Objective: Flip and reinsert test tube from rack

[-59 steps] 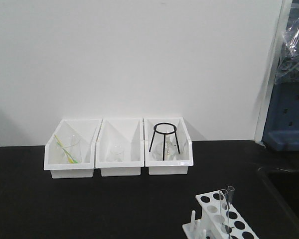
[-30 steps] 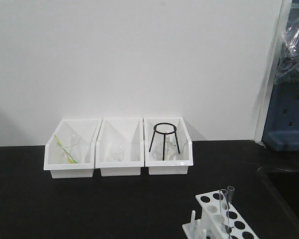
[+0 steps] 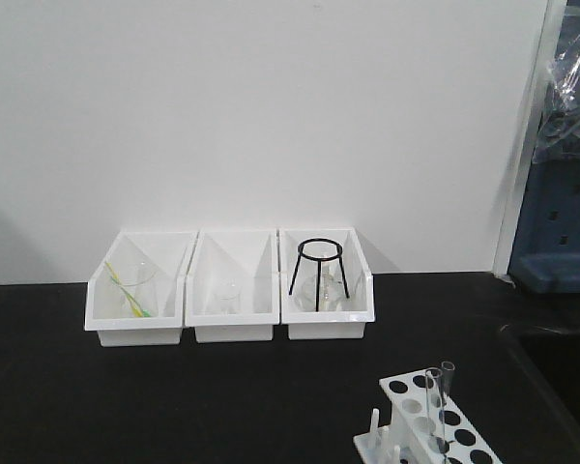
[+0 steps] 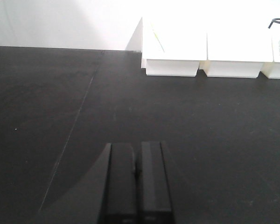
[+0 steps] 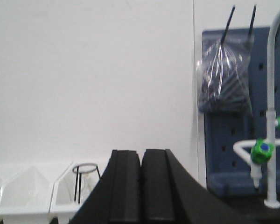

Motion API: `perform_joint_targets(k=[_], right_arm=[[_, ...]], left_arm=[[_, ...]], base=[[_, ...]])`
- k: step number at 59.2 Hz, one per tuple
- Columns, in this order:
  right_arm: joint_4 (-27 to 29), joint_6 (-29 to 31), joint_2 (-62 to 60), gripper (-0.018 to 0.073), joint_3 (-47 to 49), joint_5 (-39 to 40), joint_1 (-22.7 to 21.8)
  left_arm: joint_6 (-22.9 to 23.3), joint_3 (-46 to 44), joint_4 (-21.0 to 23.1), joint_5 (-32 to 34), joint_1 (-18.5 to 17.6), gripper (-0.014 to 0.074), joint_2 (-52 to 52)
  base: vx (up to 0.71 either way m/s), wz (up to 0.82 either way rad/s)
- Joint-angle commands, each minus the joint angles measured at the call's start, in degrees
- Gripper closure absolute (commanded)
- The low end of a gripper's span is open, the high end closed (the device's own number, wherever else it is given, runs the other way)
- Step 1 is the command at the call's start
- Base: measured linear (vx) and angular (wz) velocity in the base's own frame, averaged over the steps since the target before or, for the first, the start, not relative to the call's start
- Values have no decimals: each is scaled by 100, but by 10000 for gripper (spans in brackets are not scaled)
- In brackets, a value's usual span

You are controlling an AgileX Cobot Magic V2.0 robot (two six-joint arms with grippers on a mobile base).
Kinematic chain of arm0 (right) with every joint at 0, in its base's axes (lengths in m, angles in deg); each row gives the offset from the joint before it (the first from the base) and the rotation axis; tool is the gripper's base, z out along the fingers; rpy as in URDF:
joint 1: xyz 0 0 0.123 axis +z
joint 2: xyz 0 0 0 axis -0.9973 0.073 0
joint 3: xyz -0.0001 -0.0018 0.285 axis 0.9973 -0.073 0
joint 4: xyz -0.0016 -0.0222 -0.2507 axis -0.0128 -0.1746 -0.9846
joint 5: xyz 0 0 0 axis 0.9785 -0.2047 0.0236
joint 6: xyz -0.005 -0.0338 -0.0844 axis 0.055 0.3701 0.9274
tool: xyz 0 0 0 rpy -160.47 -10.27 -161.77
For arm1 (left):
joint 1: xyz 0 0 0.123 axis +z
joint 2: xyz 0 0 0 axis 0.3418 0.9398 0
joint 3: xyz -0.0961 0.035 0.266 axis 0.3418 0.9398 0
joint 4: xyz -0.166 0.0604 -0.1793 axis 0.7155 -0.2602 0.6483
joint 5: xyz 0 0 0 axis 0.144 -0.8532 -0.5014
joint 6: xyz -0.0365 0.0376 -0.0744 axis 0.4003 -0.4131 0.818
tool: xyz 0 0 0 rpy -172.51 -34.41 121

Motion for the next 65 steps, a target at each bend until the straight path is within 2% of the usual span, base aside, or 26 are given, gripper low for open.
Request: perform_joint_targets(k=[1, 12, 26, 34, 45, 59, 65], right_arm=[[-48, 113, 785, 571, 897, 487, -26], [-37, 113, 2072, 571, 1606, 836, -26], [-21, 113, 2780, 564, 1638, 892, -26], [-21, 113, 2939, 517, 1638, 962, -26], [-21, 113, 2948, 344, 1638, 1009, -26], [-27, 113, 2948, -24, 1638, 1009, -26], [-27, 113, 2948, -121, 1638, 1009, -26]], left_arm=[[3, 12, 26, 454, -48, 603, -65], [3, 12, 26, 454, -48, 603, -65], [3, 12, 26, 454, -48, 603, -65], [3, 12, 26, 454, -48, 603, -65], [3, 12, 26, 454, -48, 603, -65], [3, 12, 26, 454, -48, 603, -65], [3, 12, 26, 454, -48, 603, -65]], base=[[0, 0], [0, 0], [0, 0], [0, 0], [0, 0], [0, 0], [0, 0]])
